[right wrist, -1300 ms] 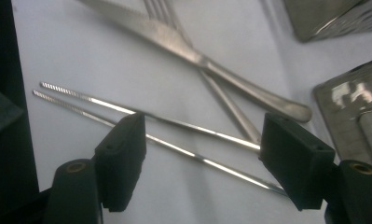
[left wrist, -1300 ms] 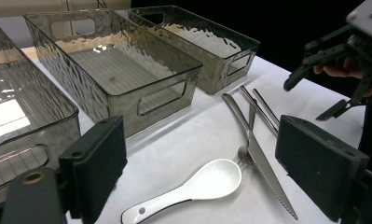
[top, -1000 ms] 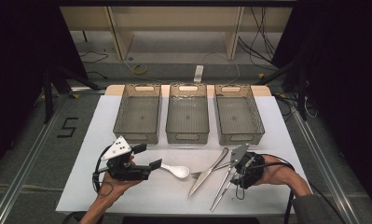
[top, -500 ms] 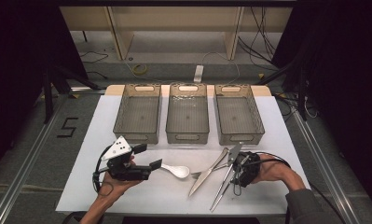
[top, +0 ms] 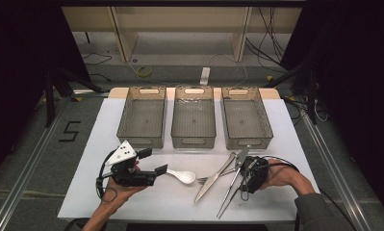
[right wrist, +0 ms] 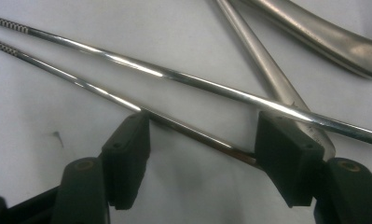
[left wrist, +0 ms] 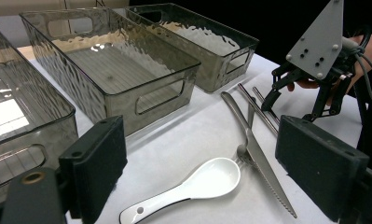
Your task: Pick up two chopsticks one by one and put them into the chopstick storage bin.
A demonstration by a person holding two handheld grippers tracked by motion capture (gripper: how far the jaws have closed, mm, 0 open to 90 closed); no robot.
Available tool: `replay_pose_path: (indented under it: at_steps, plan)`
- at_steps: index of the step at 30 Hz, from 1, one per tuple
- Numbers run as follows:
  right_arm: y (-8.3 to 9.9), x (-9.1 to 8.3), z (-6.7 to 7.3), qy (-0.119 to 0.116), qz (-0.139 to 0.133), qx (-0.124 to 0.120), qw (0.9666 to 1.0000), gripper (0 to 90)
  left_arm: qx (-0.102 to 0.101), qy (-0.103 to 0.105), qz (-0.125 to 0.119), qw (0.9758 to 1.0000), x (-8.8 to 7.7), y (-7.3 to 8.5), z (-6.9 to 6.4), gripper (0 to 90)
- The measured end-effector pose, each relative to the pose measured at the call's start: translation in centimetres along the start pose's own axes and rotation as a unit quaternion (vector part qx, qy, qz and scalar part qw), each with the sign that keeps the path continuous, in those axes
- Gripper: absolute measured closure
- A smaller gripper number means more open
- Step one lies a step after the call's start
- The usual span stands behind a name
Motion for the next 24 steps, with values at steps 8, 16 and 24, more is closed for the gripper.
replay_pose_path:
  at_steps: [8, 16, 24]
  plan:
    - [0.5, -0.2, 0.9, 0.002, 0.018, -0.001, 0.9998, 40.5, 0.002, 0.0, 0.001, 1.0, 0.0, 0.0, -0.1, 15.8]
    - [0.6, -0.1, 1.1, 0.006, 0.036, -0.014, 0.9992, 39.7, 0.0, 0.001, 0.001, 1.0, 0.0, 0.0, -0.1, 15.9]
    - [0.6, -0.1, 1.2, 0.005, 0.047, -0.011, 0.9988, 45.0, 0.0, 0.001, 0.0, 1.0, 0.0, 0.0, -0.1, 15.8]
Point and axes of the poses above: each handheld gripper's, and its own axes: x roughly forward along the jaws, y roughly out of its underside, z roughly to its left, the point moved 10 cm from there along x, roughly forward along the jaws, and after that the axes turned 15 degrees about x, right-handed, at the moved point
